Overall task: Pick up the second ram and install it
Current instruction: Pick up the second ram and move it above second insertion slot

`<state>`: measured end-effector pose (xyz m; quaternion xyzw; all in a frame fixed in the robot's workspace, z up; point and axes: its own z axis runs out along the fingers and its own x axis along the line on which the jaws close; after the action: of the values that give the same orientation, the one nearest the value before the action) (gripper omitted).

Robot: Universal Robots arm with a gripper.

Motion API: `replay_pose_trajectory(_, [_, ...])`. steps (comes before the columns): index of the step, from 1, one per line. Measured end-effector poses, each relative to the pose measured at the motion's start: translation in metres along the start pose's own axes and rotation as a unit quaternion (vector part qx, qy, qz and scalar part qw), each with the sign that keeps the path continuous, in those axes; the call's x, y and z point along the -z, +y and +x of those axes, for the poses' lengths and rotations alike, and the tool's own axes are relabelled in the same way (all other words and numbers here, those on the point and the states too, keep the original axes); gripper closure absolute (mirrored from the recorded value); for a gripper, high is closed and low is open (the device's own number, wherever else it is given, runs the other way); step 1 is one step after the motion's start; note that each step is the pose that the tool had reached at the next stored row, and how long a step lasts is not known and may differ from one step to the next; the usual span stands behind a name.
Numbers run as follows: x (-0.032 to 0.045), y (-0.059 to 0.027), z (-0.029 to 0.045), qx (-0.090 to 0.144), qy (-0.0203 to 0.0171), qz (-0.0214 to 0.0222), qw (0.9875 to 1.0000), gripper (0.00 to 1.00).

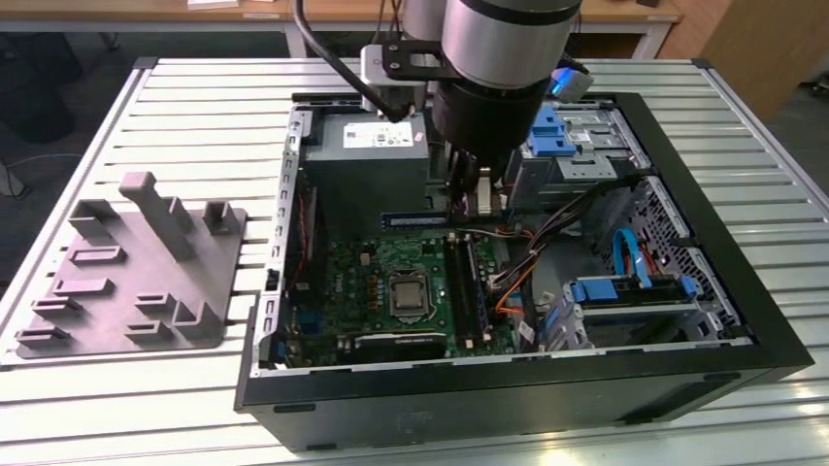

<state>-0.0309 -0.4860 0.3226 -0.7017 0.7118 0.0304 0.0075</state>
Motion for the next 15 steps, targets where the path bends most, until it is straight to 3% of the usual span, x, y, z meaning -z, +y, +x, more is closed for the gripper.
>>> replay_pose_trajectory(4, [-0.0066, -0.0005, 0.0006, 0.0, -0.0001, 0.0, 1.0, 0.86])
replay_pose_trajectory(15, [-0.0068, -0.0007, 0.0006, 0.0, 0.0001, 0.0, 1.0, 0.86])
